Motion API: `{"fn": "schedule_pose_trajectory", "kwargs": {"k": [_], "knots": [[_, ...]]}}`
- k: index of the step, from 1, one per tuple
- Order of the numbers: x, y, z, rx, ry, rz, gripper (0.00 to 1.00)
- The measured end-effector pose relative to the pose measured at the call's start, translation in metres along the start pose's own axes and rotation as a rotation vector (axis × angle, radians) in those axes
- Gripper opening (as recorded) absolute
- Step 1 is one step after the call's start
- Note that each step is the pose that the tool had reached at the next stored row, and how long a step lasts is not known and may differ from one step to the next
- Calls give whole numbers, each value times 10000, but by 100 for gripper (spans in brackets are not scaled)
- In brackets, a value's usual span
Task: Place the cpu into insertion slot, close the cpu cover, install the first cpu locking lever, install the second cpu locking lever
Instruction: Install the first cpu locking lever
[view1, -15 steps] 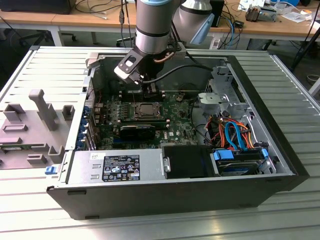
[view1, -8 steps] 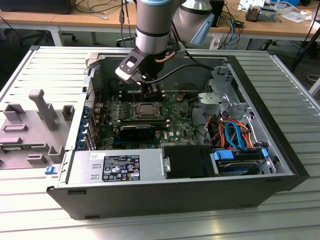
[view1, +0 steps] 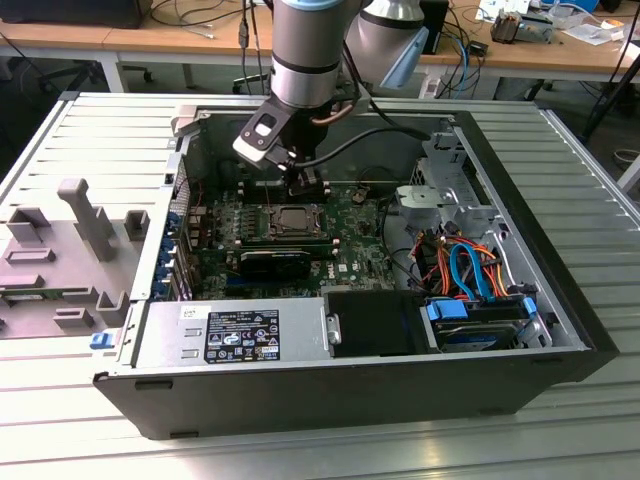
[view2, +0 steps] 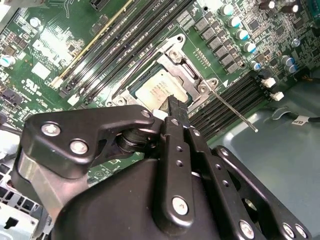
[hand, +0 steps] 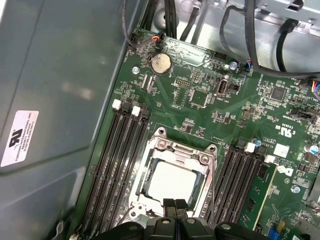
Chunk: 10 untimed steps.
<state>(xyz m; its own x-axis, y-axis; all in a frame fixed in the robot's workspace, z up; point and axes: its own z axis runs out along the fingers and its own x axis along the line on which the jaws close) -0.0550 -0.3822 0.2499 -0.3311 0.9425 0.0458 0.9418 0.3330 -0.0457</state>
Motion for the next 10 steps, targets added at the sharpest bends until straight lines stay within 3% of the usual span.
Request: {"fn": "schedule_pose_trajectory", "kwargs": {"k": [10], "knots": [[0,0,0,25,-25,-539,11]]}}
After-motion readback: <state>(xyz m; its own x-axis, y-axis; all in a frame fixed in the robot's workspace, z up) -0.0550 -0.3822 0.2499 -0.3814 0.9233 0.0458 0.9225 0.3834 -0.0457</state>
